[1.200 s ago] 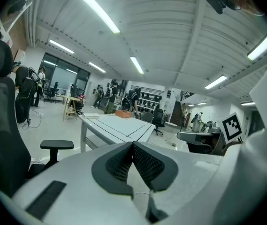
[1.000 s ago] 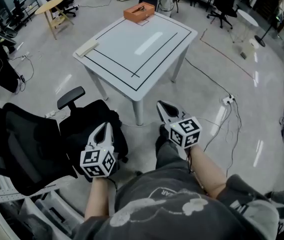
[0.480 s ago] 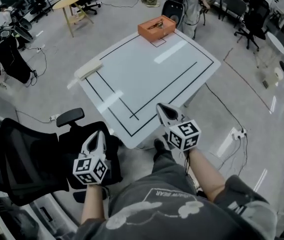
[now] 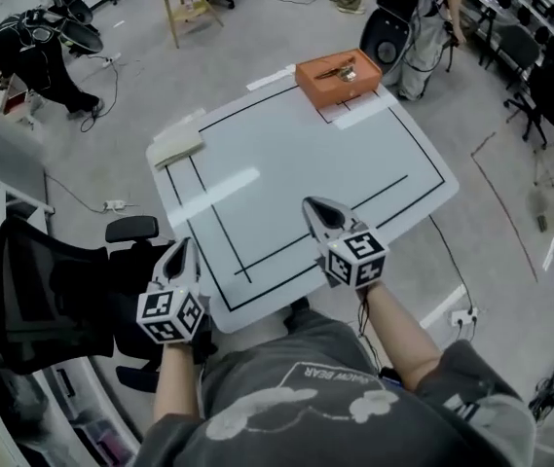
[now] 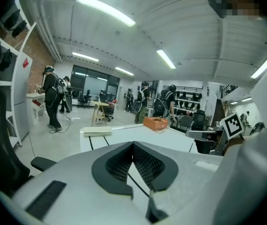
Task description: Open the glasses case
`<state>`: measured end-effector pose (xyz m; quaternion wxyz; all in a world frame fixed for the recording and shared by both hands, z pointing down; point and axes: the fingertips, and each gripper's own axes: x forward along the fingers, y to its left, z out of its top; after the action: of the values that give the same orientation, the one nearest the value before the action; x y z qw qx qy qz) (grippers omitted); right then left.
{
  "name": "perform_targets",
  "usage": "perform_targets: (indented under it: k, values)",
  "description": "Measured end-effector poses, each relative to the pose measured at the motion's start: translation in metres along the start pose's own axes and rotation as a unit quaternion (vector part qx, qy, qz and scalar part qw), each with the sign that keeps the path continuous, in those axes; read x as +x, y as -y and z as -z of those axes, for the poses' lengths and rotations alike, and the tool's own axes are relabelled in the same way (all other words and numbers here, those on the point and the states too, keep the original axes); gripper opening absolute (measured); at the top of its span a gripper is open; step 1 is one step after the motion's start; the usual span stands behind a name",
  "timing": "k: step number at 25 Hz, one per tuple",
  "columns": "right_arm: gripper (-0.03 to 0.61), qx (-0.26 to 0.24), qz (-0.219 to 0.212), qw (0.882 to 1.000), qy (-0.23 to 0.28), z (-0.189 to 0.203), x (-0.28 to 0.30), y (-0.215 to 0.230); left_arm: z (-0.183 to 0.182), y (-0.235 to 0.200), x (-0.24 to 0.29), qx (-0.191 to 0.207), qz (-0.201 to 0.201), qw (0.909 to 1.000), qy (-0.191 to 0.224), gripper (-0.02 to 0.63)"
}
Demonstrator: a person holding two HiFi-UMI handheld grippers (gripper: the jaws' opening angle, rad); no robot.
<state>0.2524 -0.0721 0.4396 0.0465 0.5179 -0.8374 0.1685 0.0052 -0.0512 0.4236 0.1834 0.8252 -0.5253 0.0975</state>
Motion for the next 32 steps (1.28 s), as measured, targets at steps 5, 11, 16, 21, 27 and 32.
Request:
perform_targets:
  k: [5,11,16,21,27,32]
  values:
    - [0.0,-0.021,-0.053,0.998,-0.032,-0.002,0.057,0.002,-0.008,-0.02,0.026,0.004,-0.048,0.9988,0.003,0.002]
    - [0.0,-0.057,-0.104,0.991,-0.066,-0.01,0.134,-0.03,-0.012,-0.057,0.046,0.026,-0.067,0.9974,-0.008,0.002]
    - [0.002,-0.084,-0.108,0.988,-0.068,-0.026,0.182,-0.061,-0.018,-0.103,0.06,0.036,-0.071,0.9968,-0.002,0.002]
    - [0.029,-0.111,-0.101,0.984,-0.099,-0.016,0.223,-0.076,-0.02,-0.146,0.085,0.029,-0.051,0.9982,-0.01,0.002]
    - [0.043,-0.113,-0.086,0.984,-0.105,-0.018,0.27,-0.083,-0.025,-0.181,0.127,0.039,-0.028,0.9984,-0.028,0.002]
    - [0.138,-0.152,-0.095,0.976,-0.121,-0.011,0.3,-0.088,-0.031,-0.204,0.164,0.075,-0.023,0.9961,-0.042,0.002]
